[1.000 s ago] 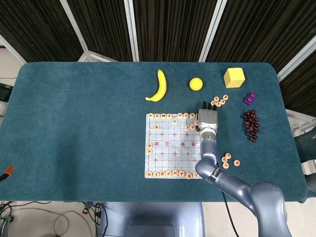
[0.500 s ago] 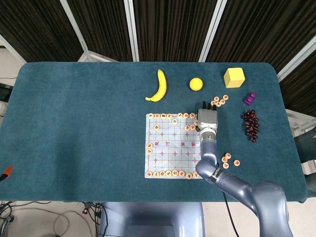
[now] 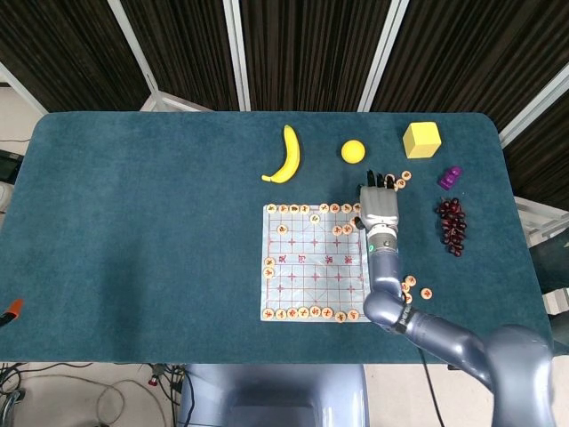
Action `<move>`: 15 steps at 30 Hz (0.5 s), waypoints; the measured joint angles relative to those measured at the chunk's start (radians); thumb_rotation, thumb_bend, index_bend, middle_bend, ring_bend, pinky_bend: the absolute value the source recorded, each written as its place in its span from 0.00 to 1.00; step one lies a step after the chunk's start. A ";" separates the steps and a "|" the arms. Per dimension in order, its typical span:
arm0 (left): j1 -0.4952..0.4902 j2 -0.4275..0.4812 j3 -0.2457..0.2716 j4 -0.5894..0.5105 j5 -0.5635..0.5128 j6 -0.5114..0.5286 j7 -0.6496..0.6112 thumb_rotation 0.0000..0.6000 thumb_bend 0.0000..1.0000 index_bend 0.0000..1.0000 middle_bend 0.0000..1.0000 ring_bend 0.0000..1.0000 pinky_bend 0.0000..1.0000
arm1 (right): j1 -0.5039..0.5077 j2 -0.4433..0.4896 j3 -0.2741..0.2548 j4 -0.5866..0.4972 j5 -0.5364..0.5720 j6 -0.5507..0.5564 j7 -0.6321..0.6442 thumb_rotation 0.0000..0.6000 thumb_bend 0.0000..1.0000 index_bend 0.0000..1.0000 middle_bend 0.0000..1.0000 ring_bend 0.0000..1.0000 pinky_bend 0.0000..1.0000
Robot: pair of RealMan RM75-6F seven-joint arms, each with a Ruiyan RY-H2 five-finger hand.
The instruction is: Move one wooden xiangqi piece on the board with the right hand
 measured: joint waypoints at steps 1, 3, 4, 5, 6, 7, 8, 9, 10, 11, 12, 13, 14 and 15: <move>0.000 -0.002 0.001 0.000 0.001 0.000 0.001 1.00 0.03 0.02 0.00 0.00 0.06 | -0.017 0.034 -0.006 -0.056 -0.029 0.018 0.010 1.00 0.37 0.18 0.00 0.00 0.04; -0.002 -0.003 0.002 0.001 0.001 -0.002 -0.003 1.00 0.03 0.02 0.00 0.00 0.06 | -0.049 0.091 -0.018 -0.154 -0.081 0.050 0.030 1.00 0.37 0.17 0.00 0.00 0.04; -0.002 -0.004 0.002 0.001 0.000 -0.004 -0.001 1.00 0.03 0.02 0.00 0.00 0.06 | -0.077 0.135 -0.029 -0.229 -0.122 0.073 0.049 1.00 0.37 0.17 0.00 0.00 0.04; -0.003 -0.004 0.003 0.000 -0.001 -0.007 0.001 1.00 0.03 0.02 0.00 0.00 0.06 | -0.101 0.171 -0.039 -0.289 -0.155 0.092 0.065 1.00 0.37 0.17 0.00 0.00 0.04; -0.003 -0.003 0.004 -0.001 -0.001 -0.009 0.000 1.00 0.03 0.02 0.00 0.00 0.06 | -0.128 0.210 -0.050 -0.351 -0.190 0.112 0.083 1.00 0.37 0.17 0.00 0.00 0.04; -0.004 -0.003 0.006 -0.002 0.000 -0.013 -0.002 1.00 0.03 0.02 0.00 0.00 0.06 | -0.171 0.265 -0.070 -0.435 -0.243 0.142 0.110 1.00 0.37 0.17 0.00 0.00 0.04; -0.004 -0.001 0.009 -0.004 0.002 -0.016 -0.003 1.00 0.03 0.02 0.00 0.00 0.06 | -0.207 0.310 -0.088 -0.497 -0.289 0.166 0.134 1.00 0.37 0.17 0.00 0.00 0.04; -0.004 0.000 0.011 -0.006 0.004 -0.017 -0.004 1.00 0.03 0.02 0.00 0.00 0.06 | -0.245 0.357 -0.108 -0.556 -0.338 0.192 0.160 1.00 0.37 0.17 0.00 0.00 0.04; -0.003 0.002 0.012 -0.007 0.005 -0.017 -0.005 1.00 0.03 0.02 0.00 0.00 0.06 | -0.298 0.417 -0.136 -0.625 -0.408 0.229 0.200 1.00 0.38 0.17 0.00 0.00 0.04; -0.002 0.004 0.014 -0.010 0.009 -0.016 -0.009 1.00 0.03 0.02 0.00 0.00 0.06 | -0.339 0.459 -0.159 -0.666 -0.462 0.259 0.232 1.00 0.37 0.17 0.00 0.00 0.04; -0.001 0.006 0.015 -0.011 0.013 -0.015 -0.012 1.00 0.03 0.02 0.00 0.00 0.06 | -0.379 0.493 -0.183 -0.699 -0.518 0.292 0.268 1.00 0.37 0.17 0.00 0.00 0.04; 0.000 0.008 0.015 -0.012 0.017 -0.012 -0.015 1.00 0.03 0.02 0.00 0.00 0.06 | -0.434 0.526 -0.216 -0.728 -0.593 0.338 0.317 1.00 0.37 0.17 0.00 0.00 0.04; 0.001 0.010 0.016 -0.012 0.022 -0.009 -0.022 1.00 0.03 0.02 0.00 0.00 0.06 | -0.474 0.541 -0.241 -0.740 -0.649 0.374 0.355 1.00 0.37 0.17 0.00 0.00 0.04; 0.003 0.011 0.015 -0.012 0.025 -0.006 -0.028 1.00 0.03 0.02 0.00 0.00 0.06 | -0.513 0.551 -0.266 -0.745 -0.704 0.412 0.394 1.00 0.37 0.17 0.00 0.00 0.04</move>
